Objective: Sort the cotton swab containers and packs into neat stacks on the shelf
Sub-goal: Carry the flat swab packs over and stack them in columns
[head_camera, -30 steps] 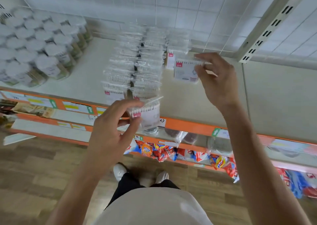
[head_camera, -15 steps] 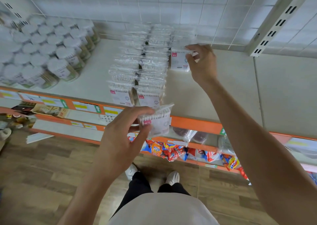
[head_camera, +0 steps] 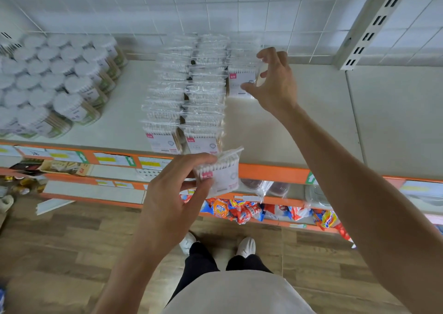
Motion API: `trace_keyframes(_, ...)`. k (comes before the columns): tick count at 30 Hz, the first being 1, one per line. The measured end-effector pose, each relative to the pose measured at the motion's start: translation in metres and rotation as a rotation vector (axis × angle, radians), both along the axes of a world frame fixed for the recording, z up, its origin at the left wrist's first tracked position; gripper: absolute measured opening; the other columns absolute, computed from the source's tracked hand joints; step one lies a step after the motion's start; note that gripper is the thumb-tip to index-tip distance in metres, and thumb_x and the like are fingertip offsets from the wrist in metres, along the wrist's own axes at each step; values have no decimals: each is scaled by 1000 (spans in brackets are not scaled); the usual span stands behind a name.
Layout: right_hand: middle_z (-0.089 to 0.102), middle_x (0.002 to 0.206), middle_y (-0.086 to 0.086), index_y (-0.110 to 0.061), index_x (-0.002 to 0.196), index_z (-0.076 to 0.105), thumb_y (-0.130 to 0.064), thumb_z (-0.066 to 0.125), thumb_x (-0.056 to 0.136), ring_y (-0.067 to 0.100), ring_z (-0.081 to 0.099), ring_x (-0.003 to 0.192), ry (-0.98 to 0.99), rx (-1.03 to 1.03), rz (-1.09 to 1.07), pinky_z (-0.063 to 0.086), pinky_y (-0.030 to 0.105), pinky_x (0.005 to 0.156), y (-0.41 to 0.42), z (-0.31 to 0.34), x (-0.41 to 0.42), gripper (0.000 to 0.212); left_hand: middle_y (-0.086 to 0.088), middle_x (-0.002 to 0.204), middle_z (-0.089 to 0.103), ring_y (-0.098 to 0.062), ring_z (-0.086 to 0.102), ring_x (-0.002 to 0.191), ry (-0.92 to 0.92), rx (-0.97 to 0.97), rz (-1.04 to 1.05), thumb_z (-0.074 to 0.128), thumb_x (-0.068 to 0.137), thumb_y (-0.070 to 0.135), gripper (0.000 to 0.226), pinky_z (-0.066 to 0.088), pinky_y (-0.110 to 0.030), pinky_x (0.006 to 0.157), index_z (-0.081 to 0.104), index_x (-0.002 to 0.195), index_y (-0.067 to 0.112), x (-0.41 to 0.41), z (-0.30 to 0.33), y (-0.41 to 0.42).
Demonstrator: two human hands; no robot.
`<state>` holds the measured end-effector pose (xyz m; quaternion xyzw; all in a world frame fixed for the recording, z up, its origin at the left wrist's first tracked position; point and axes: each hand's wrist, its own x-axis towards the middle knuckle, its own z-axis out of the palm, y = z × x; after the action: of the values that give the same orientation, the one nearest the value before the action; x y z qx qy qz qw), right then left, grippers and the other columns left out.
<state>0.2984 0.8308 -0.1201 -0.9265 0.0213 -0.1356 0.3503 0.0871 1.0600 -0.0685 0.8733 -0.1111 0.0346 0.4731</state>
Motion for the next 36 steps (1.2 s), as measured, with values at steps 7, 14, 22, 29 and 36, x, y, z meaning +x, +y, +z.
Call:
trace_keyframes(7,49,136,-2,-20,134,52,-46,78,76,16,58,114,-104,27,-18,51,32,88,1,26,-58,69,9,110,67,-16,67,99,-5,-32,9,65,92,12,27,55,-16,80,65,116,24,-1,-6,1)
trace_keyframes(14,66,120,-10,-25,133,60,-36,73,91,0,63,109,87,126,259,53,21,90,-3,54,-207,46,9,116,68,-4,68,99,3,-37,-83,68,92,8,31,57,-26,89,66,121,18,12,-20,-18)
trace_keyframes(22,64,122,-4,-18,123,69,-24,76,90,4,66,103,-21,100,215,56,26,89,0,46,-202,34,9,119,68,-4,66,106,-53,-58,-181,65,94,12,31,56,-34,91,64,125,16,25,-14,-36)
trace_keyframes(29,64,103,-7,-17,110,73,-22,77,88,-5,67,86,-197,170,128,53,8,72,-6,60,-127,23,15,120,62,4,58,115,-107,190,-285,70,91,40,57,41,-11,103,47,142,28,113,31,-22)
trace_keyframes(36,66,105,-6,-20,108,72,-26,77,86,8,71,82,-178,71,80,57,20,72,-5,28,-28,24,4,145,52,-17,48,131,-162,587,-259,63,92,44,62,33,-25,96,40,148,34,187,33,-9)
